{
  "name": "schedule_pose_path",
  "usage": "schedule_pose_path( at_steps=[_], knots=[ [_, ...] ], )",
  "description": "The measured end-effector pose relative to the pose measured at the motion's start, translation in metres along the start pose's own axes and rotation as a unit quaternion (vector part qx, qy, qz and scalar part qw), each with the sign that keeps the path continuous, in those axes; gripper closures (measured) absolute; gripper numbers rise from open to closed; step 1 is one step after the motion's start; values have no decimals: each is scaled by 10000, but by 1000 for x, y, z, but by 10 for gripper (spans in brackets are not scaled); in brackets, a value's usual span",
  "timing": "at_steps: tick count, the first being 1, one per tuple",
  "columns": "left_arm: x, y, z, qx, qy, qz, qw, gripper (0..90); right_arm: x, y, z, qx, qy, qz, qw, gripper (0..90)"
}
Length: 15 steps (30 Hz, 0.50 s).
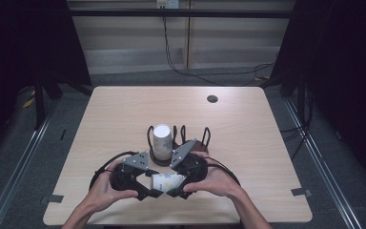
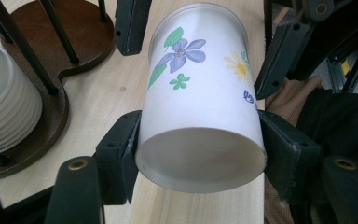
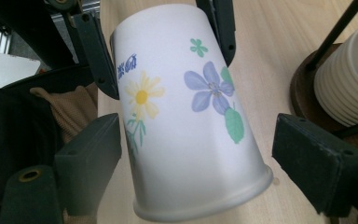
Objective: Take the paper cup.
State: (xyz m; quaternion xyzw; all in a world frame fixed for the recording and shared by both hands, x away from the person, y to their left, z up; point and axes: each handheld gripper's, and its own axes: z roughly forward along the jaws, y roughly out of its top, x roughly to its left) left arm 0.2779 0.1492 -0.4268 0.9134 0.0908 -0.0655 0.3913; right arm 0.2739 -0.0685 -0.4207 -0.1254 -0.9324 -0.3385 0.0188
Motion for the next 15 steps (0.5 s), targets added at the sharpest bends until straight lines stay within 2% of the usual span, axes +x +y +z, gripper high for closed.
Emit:
schedule_pose_path(
  at_steps=[2,3,5,9,15],
  knots=[
    [1,-1,-1,-61,-22,-2,10000,356,0,-1,-2,-48,-47,54,10000,158],
    [1,-3,-2,-124,0,-78,9999,356,0,-2,-6,-85,-58,43,9999,187],
    [1,-3,-3,-112,30,-76,9999,356,-1,-3,-8,-122,-56,36,9999,189],
    [2,-4,-8,-247,68,-153,9996,356,-4,-4,-20,-438,-148,212,9987,162],
    [3,-9,-12,-352,84,-223,9991,355,-7,-6,-25,-717,-139,297,9969,138]
  ],
)
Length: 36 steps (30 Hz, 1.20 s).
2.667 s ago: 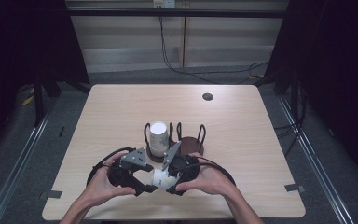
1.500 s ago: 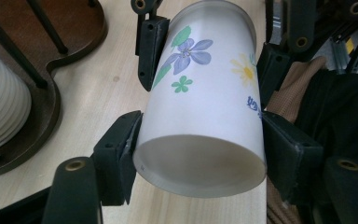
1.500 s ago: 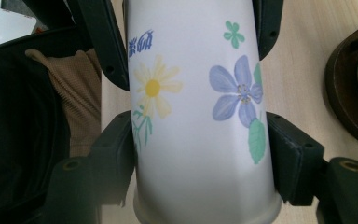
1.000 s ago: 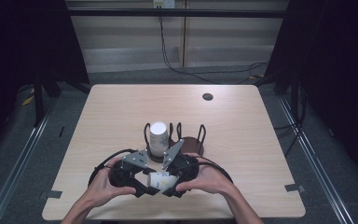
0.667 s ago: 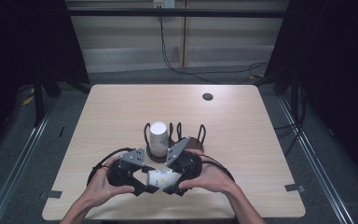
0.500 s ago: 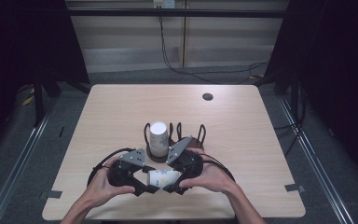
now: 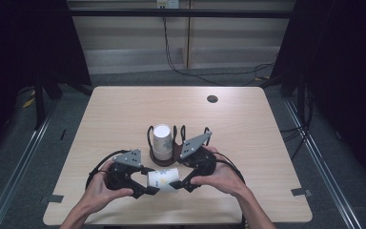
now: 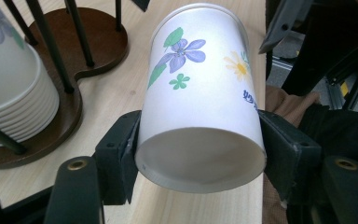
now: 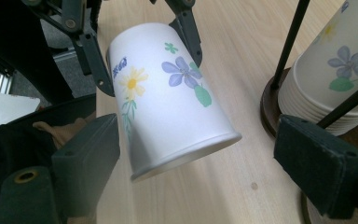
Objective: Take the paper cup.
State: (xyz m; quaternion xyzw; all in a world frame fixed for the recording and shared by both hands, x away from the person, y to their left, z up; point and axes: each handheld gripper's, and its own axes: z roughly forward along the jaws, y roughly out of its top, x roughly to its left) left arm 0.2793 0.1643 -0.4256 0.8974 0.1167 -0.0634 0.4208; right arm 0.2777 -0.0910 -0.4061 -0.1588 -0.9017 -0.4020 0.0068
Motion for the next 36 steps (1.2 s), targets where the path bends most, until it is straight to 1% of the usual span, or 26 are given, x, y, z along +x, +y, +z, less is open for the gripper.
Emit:
schedule_pose_path(
  at_steps=[2,3,4,5,6,8,9,10,11,12,13,14,15,16,17,19,21,22,23,25,27,30,33,34,35,36],
  knots=[
    [1,-1,-1,-36,12,-13,10000,355,0,0,0,-18,12,17,10000,138],
    [1,-1,-3,-60,46,-41,10000,355,0,0,-1,-43,-10,18,10000,141],
    [2,-2,-5,-147,85,-44,9998,354,-1,0,-2,-79,-84,55,9999,149],
    [2,-2,-5,-147,85,-44,9998,355,-1,0,-2,-79,-84,55,9999,149],
    [3,-3,-7,-216,127,-81,9997,355,-2,-1,-2,-158,-131,141,9997,144],
    [4,-4,-8,-247,136,-121,9995,355,-3,-1,-3,-184,-135,153,9996,145],
    [5,-4,-8,-250,155,-100,9995,355,-3,-2,-3,-194,-159,194,9995,145],
    [5,-5,-8,-267,173,-108,9994,355,-2,-2,-5,-243,-225,198,9993,145],
    [5,-5,-8,-289,167,-114,9994,355,-1,-5,-9,-478,-226,320,9981,143],
    [6,-5,-8,-332,178,-116,9992,355,-1,-8,-12,-614,-249,371,9971,143],
    [6,-5,-8,-332,178,-116,9992,354,-1,-8,-12,-614,-249,371,9971,143],
    [6,-5,-8,-350,173,-101,9992,354,-3,-13,-13,-724,-255,446,9961,142],
    [6,-6,-8,-391,163,-107,9990,354,-3,-13,-13,-724,-255,446,9961,142],
    [5,-5,-8,-396,174,-115,9990,354,-5,-18,-14,-737,-274,534,9955,151],
    [5,-5,-8,-378,168,-94,9991,354,-5,-18,-14,-737,-274,534,9955,151],
    [4,-5,-8,-415,160,-81,9990,354,-6,-21,-14,-866,-235,586,9942,179],
    [4,-4,-9,-441,169,-72,9989,354,-6,-24,-12,-921,-202,635,9935,164],
    [4,-4,-11,-521,181,-92,9984,354,-6,-26,-11,-992,-154,662,9927,158],
    [4,-4,-11,-521,181,-92,9984,354,-6,-26,-11,-992,-154,662,9927,158],
    [4,-4,-12,-592,200,-75,9980,354,-5,-27,-11,-1110,-139,707,9912,152],
    [4,-4,-14,-673,183,-72,9975,354,-4,-28,-12,-1199,-121,725,9901,144],
    [3,-4,-15,-794,231,-61,9966,355,-3,-30,-12,-1324,-74,735,9884,139],
    [4,-3,-16,-862,268,-47,9959,355,-3,-32,-12,-1454,-27,729,9867,138],
    [4,-4,-16,-889,268,-54,9957,355,-3,-32,-12,-1571,22,719,9850,138],
    [4,-4,-16,-948,260,-56,9951,355,-3,-32,-12,-1571,22,719,9850,138],
    [4,-4,-16,-1008,270,-49,9945,355,-3,-33,-11,-1643,77,726,9837,138]
  ],
)
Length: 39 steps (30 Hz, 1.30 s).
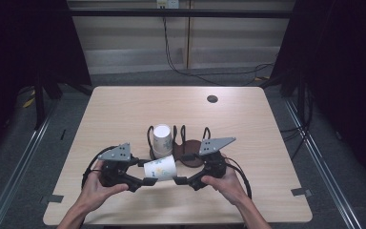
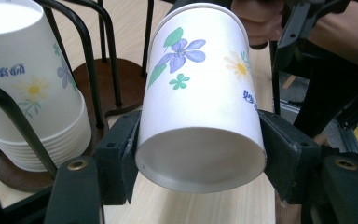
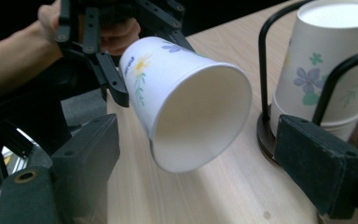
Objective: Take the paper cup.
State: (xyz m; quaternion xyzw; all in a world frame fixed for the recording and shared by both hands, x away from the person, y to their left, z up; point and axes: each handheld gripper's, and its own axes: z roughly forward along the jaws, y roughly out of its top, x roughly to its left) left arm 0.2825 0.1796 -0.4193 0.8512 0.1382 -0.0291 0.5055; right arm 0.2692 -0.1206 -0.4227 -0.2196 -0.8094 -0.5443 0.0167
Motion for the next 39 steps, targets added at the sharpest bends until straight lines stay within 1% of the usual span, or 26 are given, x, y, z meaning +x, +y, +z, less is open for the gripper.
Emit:
schedule_pose_path(
  at_steps=[2,5,8,11,12,17,20,21,22,23,26,28,31,33,34,39],
  knots=[
    [0,0,0,-46,-3,4,10000,355,0,0,0,-3,-10,6,10000,138],
    [0,0,0,-105,-31,-15,9999,355,0,-2,2,-87,-28,28,10000,138],
    [-1,0,1,-94,-91,-17,9999,355,0,-2,3,-130,-35,29,9999,137],
    [-2,0,2,-99,-87,-8,9999,355,1,-3,4,-152,-10,24,9999,137],
    [-2,1,2,-96,-91,-1,9999,355,1,-3,6,-196,-16,-6,9998,137],
    [-3,1,2,-178,-121,-16,9998,355,2,-4,7,-285,56,-44,9996,137],
    [-4,2,2,-203,-144,-16,9997,355,2,-4,7,-412,108,-23,9991,136],
    [-4,2,2,-213,-155,-26,9996,355,2,-4,7,-412,108,-23,9991,136],
    [-4,2,2,-203,-166,-24,9997,355,2,-4,8,-466,157,-8,9988,136],
    [-4,2,3,-189,-159,-35,9997,355,2,-4,8,-466,157,-8,9988,136],
    [-5,3,4,-213,-245,-97,9994,355,2,-5,9,-494,181,-4,9986,136],
    [-5,3,3,-225,-241,-72,9994,355,2,-5,9,-517,222,35,9984,136],
    [-6,4,3,-295,-276,-80,9992,355,1,-5,10,-546,221,53,9982,136],
    [-7,4,3,-329,-293,-83,9990,355,1,-6,10,-568,261,77,9980,135],
    [-7,4,3,-345,-304,-79,9989,355,2,-6,11,-597,330,98,9976,135],
    [-7,5,4,-325,-364,-77,9988,355,2,-6,11,-653,402,157,9969,136]
  ],
)
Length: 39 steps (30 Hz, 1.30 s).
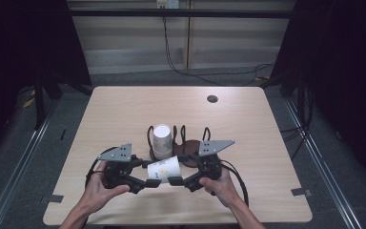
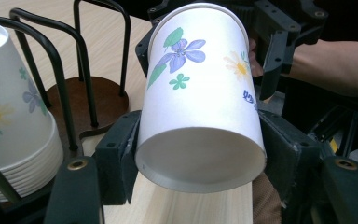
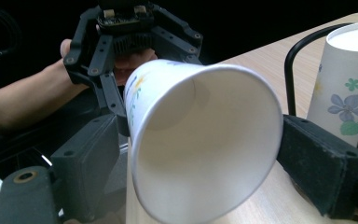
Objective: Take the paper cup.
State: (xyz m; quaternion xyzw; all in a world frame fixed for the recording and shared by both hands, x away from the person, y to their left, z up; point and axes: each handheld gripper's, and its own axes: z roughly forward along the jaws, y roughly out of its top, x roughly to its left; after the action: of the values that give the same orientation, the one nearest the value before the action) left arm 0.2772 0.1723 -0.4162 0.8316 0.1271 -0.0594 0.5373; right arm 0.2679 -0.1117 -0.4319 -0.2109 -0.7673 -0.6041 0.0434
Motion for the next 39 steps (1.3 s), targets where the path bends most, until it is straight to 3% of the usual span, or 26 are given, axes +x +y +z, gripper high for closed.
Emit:
schedule_pose_path(
  at_steps=[7,23,34,39],
  knots=[
    [-2,1,1,-39,-72,38,10000,356,-2,0,2,16,139,107,9998,164],
    [0,-2,5,143,-97,24,9998,345,-1,2,-1,-53,145,-15,9999,247],
    [1,-3,6,235,21,15,9997,251,0,4,0,-32,172,-22,9998,300],
    [3,-4,5,336,81,-6,9994,197,-1,6,-4,-26,57,-13,10000,310]
  ],
)
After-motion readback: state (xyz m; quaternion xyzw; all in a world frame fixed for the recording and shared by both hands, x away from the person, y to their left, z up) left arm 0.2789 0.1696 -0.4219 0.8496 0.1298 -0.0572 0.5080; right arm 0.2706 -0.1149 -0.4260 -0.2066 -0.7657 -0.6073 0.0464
